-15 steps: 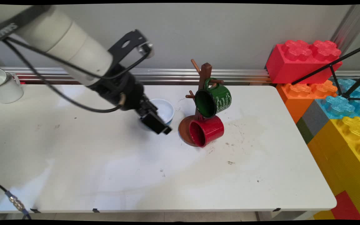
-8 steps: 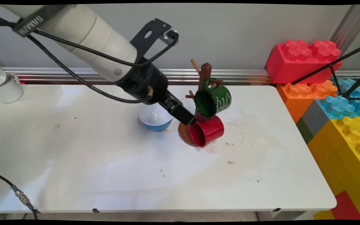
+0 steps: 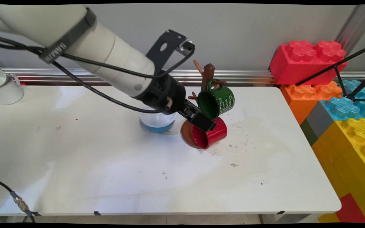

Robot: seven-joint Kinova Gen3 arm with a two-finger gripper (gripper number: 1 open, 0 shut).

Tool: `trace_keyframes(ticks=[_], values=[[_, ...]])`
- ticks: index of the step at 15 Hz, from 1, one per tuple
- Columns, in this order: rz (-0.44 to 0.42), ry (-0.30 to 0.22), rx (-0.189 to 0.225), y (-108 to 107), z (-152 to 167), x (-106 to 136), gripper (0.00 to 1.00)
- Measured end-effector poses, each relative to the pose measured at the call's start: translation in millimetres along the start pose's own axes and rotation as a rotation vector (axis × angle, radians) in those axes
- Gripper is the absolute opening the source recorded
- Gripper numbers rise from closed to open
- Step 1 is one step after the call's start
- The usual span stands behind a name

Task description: Pick up the green mug from the rack

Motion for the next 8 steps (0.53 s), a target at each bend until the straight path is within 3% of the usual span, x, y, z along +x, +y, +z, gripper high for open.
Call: trace_keyframes(ticks=[8], values=[[0.0, 0.049, 0.018, 3.2, 24.5, -3.2, 1.0]])
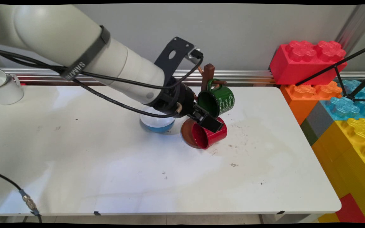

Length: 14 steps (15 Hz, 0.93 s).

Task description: Pick up the green mug from the rack

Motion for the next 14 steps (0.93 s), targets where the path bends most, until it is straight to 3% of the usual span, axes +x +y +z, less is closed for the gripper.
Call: trace_keyframes(ticks=[14], values=[[-0.009, 0.077, 0.023, 1.4, 40.0, 1.8, 1.0]])
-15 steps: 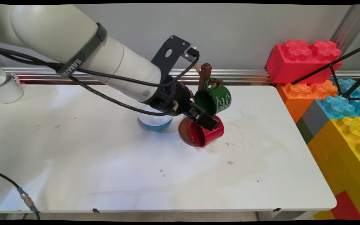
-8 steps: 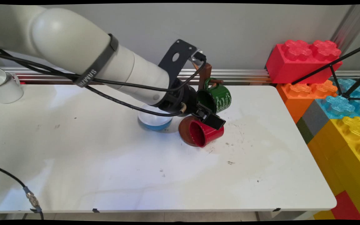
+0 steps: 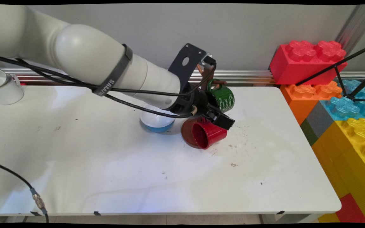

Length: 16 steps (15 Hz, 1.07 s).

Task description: Pick up the green mug from the rack

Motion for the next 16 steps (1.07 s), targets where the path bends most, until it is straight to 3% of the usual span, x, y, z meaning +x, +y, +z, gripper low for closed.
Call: trace_keyframes(ticks=[16], values=[[0.0, 0.046, 0.01, 2.7, 19.1, -1.9, 1.0]])
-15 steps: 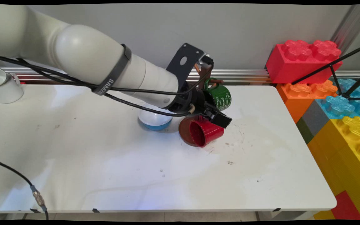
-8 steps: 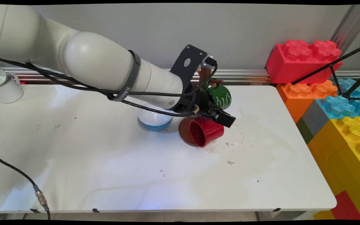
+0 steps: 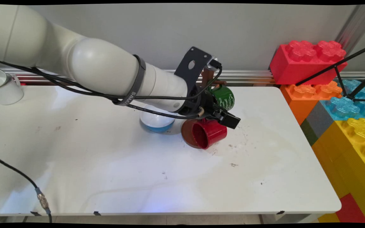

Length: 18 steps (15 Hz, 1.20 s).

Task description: Pick up the green mug from the rack, then place the picked object on the table

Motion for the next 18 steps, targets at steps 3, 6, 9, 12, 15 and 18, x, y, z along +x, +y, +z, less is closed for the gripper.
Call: trace_keyframes(ticks=[3, 6, 9, 12, 15, 18], values=[[0.004, 0.005, 0.004, 0.1, 1.5, -0.3, 1.0], [0.013, 0.007, 0.011, -1.2, 1.5, -0.6, 0.0], [0.017, 0.004, 0.018, -2.6, 1.0, -1.3, 0.0], [0.02, 0.0, 0.028, -5.1, -1.0, -2.7, 0.0], [0.021, -0.007, 0.033, -6.9, -4.0, -4.9, 0.0], [0.021, -0.011, 0.033, -7.5, -6.7, -6.4, 0.0]])
